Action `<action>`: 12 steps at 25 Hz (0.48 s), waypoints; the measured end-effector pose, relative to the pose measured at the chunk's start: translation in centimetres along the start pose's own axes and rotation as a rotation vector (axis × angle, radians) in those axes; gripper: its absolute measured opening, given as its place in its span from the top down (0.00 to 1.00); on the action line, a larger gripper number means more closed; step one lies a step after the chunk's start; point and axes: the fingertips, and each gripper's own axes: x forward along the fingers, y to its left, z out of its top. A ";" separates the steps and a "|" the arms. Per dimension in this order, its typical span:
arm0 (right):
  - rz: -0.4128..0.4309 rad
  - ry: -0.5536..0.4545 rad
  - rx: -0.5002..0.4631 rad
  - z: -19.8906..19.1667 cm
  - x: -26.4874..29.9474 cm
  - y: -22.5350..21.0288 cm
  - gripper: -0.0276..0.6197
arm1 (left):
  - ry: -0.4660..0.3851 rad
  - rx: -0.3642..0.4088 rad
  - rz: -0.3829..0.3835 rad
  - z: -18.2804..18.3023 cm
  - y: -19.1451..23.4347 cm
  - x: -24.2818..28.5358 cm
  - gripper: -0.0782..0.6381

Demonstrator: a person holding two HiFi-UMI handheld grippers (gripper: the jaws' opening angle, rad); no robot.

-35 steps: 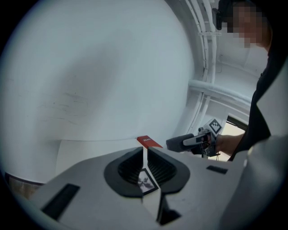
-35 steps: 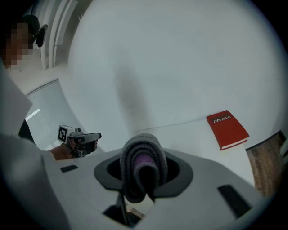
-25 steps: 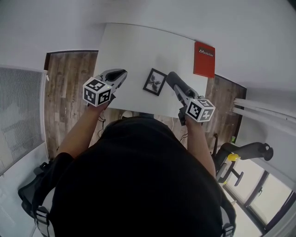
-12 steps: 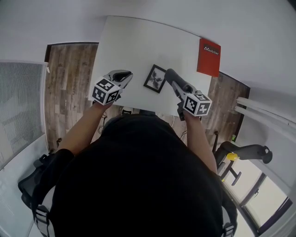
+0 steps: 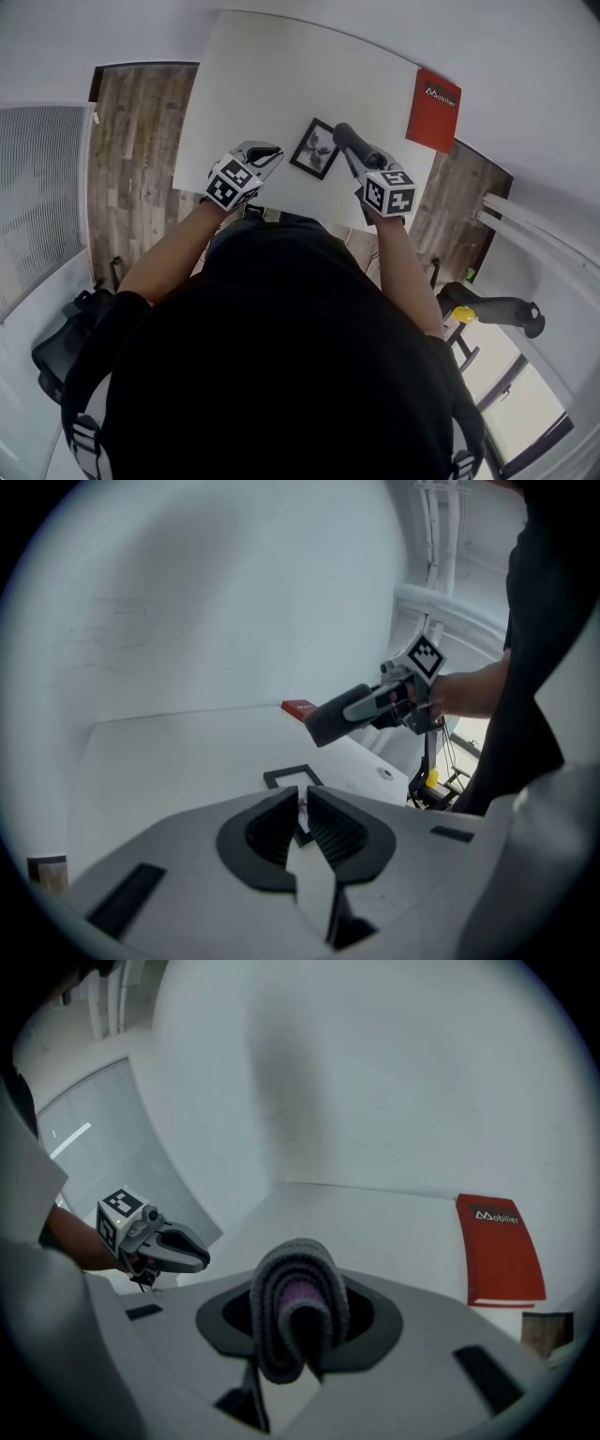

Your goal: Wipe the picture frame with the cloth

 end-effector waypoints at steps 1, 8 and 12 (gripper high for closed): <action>-0.003 0.012 -0.017 -0.1 0.5 -0.2 0.77 | 0.012 0.005 -0.001 -0.5 -0.1 0.5 0.84; 0.001 0.075 -0.139 0.4 4.4 -1.1 0.77 | 0.072 0.007 -0.006 -3.3 -0.3 3.4 0.84; -0.014 0.121 -0.255 0.6 6.3 -1.4 0.77 | 0.118 0.019 -0.012 -5.2 -0.6 4.6 0.84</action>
